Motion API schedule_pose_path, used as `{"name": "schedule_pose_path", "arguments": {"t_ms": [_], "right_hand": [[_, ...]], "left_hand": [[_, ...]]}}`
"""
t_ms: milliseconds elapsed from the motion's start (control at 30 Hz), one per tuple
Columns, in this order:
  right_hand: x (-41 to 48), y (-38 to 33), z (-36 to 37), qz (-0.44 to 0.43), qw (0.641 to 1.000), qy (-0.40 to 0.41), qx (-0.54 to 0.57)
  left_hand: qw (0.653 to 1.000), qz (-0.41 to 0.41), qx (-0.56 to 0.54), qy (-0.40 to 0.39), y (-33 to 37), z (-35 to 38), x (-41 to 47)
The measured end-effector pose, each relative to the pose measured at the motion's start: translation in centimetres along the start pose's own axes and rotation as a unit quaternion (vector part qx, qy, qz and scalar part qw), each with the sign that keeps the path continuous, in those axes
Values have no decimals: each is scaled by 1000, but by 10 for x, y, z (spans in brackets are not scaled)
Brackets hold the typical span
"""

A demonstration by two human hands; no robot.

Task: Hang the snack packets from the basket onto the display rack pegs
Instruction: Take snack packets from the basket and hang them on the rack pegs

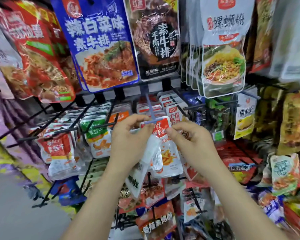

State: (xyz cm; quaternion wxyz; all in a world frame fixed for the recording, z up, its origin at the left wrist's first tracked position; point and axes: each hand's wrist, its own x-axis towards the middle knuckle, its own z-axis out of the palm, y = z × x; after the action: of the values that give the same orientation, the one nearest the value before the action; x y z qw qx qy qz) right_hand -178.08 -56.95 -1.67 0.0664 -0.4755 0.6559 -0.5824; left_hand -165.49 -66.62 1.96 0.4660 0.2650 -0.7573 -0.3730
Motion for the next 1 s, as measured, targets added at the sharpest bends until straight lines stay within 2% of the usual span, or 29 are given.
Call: {"name": "schedule_pose_path", "arguments": {"t_ms": [300, 500, 700, 933, 1000], "right_hand": [[4, 6, 6, 4, 1000, 6, 24], [0, 2, 4, -36, 999, 26, -26], [0, -6, -1, 29, 998, -30, 55], [3, -9, -2, 44, 996, -14, 70], [2, -8, 1, 46, 997, -5, 70]], "left_hand": [[997, -78, -14, 8, -3, 1, 5], [997, -71, -14, 9, -2, 2, 4], [994, -100, -39, -6, 1, 1, 7], [980, -157, -118, -20, -4, -3, -5], [986, -137, -94, -8, -5, 1, -2]]}}
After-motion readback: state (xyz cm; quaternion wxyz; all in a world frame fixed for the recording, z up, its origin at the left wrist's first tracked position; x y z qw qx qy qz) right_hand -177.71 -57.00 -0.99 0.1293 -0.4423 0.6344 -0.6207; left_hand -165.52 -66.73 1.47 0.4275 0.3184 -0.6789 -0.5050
